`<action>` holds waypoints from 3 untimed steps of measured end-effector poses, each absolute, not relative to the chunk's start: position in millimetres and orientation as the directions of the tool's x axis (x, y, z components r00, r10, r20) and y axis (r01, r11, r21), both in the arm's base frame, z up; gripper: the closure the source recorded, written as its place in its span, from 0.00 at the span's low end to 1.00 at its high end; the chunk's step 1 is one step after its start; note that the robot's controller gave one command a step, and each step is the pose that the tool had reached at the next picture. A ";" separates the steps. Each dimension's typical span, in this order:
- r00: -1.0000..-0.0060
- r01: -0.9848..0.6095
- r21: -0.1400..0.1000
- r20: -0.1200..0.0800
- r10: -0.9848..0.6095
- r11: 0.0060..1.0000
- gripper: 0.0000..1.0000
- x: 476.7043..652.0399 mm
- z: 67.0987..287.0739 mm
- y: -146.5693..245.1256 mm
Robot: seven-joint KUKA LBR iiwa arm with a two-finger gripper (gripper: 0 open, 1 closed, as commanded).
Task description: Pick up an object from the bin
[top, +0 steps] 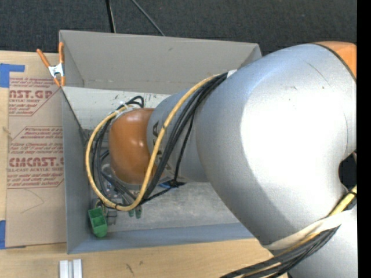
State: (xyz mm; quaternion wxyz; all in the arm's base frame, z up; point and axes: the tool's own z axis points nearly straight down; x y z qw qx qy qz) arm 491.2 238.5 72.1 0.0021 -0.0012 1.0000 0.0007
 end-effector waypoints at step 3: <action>-0.423 -0.906 -0.004 -0.005 -0.906 0.423 1.00 504.4 251.2 227.8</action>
Offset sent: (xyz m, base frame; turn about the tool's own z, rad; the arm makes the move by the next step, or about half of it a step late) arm -0.0115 0.0075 -0.0021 -0.1078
